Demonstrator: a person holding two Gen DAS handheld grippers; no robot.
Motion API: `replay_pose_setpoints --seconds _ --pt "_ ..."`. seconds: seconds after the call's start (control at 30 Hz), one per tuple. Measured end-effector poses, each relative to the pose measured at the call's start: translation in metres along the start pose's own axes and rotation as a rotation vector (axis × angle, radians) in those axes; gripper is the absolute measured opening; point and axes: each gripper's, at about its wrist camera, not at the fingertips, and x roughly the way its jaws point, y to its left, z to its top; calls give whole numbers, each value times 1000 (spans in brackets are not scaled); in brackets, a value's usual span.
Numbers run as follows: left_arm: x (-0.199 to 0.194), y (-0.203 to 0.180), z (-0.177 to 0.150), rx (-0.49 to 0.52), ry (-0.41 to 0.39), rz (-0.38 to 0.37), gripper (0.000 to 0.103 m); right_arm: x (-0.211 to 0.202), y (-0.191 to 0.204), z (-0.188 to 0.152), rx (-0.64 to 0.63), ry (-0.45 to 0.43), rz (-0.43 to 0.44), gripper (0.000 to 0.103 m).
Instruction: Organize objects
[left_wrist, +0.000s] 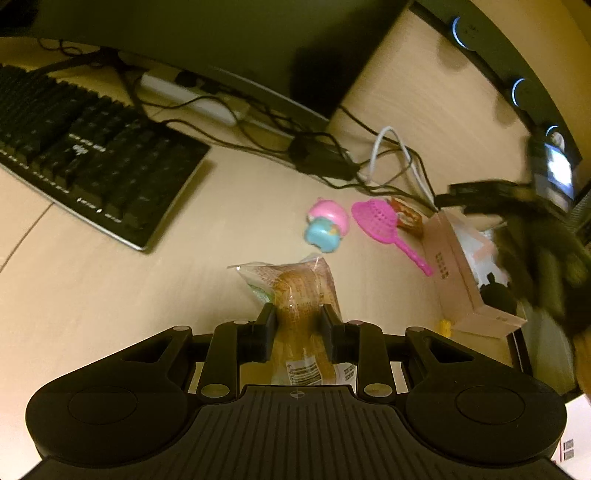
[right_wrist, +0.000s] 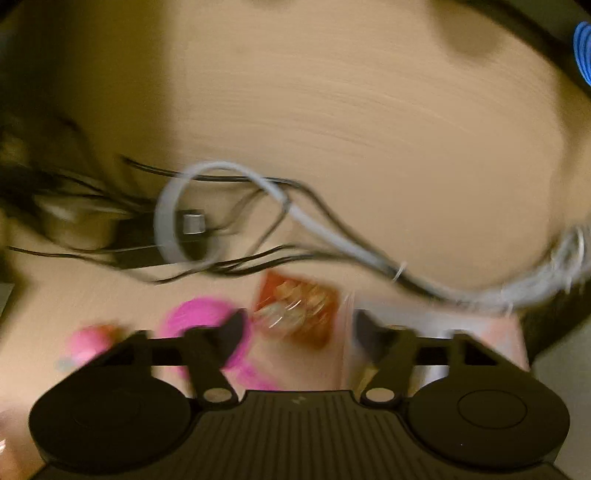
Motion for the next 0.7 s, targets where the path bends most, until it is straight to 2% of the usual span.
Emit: replay_pose_setpoints --seconds 0.07,0.17,0.23,0.37,0.4,0.47,0.6,0.7 --pt "-1 7 1 -5 9 5 29 39 10 14 -44 54 -100 27" --pt "-2 14 4 -1 20 17 29 74 27 26 -138 31 -250 25" --pt "-3 17 5 -1 22 20 29 92 34 33 -160 36 -305 25" --pt "-5 24 5 -2 27 26 29 118 49 31 -249 71 -360 27" --pt "-6 27 4 -5 28 25 29 118 52 28 -269 74 -357 26" --pt "-6 31 5 -10 30 22 29 113 56 20 -273 90 -283 24" --pt "0 31 7 -13 39 1 29 91 72 -7 -344 74 -230 24" --pt "5 25 9 0 46 -21 29 66 74 -29 -297 95 -120 24"
